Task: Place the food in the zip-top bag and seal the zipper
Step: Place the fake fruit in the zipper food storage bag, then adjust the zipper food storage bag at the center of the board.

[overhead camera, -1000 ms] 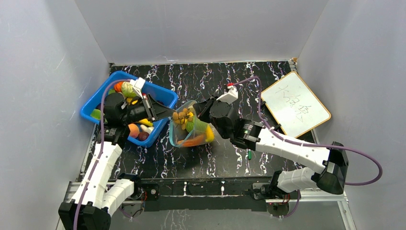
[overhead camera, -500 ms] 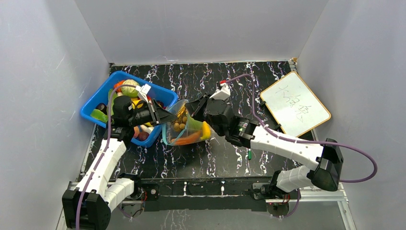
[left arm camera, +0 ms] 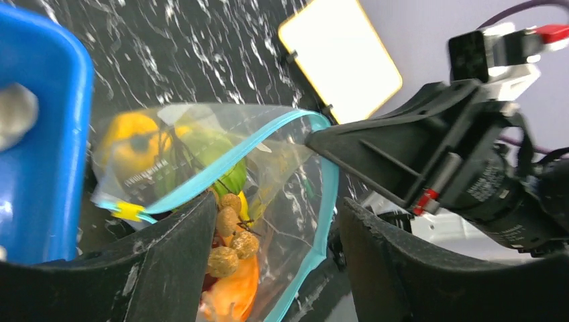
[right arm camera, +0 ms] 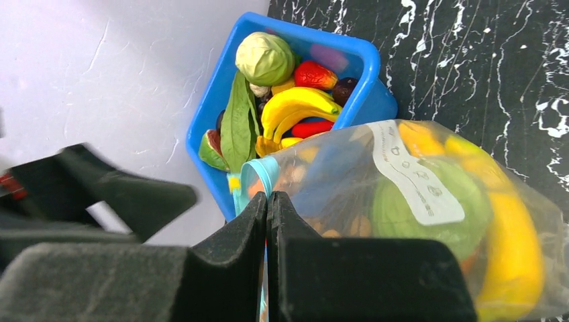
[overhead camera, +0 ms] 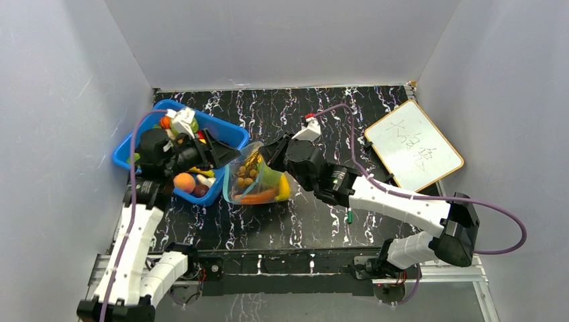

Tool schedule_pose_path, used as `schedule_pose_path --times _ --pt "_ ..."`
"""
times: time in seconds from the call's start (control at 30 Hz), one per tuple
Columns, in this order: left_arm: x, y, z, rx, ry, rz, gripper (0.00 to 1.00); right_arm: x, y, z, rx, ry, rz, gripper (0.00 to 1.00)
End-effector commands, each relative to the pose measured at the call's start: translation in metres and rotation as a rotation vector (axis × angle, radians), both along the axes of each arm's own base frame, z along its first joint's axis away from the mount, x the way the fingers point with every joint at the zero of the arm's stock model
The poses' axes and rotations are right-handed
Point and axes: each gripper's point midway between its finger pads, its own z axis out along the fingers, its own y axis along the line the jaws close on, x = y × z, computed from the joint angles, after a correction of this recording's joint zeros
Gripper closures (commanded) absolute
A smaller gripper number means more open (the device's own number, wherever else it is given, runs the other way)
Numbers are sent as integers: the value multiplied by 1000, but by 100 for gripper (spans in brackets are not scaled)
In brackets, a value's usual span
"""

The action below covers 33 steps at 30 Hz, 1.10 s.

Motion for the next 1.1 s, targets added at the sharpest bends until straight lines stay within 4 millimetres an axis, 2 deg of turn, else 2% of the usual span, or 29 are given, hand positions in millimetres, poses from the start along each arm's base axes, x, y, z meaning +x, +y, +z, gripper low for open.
schedule_pose_path --times 0.0,0.07,0.13,0.2,0.33,0.43,0.6,0.63,0.7,0.77,0.87,0.97,1.07 --pt "-17 30 17 137 -72 146 34 2 -19 56 138 -69 -66 100" --pt "-22 33 10 154 -42 156 33 3 -23 56 140 -66 -79 100" --pt "-30 28 -1 144 2 114 33 3 -26 58 144 -70 -94 100" --pt "-38 20 -16 123 56 57 32 4 -28 60 146 -74 -103 100" --pt "-51 18 -48 125 155 20 30 6 -30 63 143 -77 -118 100" --pt "-57 7 -54 58 181 -36 29 7 -29 61 142 -75 -117 100" --pt "-54 -1 -62 -21 200 -43 32 7 -25 60 143 -69 -112 100" --pt "-52 -1 -65 -17 200 -38 35 7 -25 60 146 -69 -109 100" --pt "-49 -1 -71 -15 208 -38 49 6 -24 59 145 -65 -103 100" --pt "-45 -3 -72 -21 204 -47 72 5 -24 58 147 -61 -98 100" --pt "-38 -5 -65 -38 183 -52 97 3 -24 54 148 -53 -90 100" --pt "-31 -6 -45 -50 131 -47 100 -1 -27 47 131 -45 -77 100" --pt "-23 -9 -14 -76 62 -55 100 -9 -31 32 74 -58 -32 100"
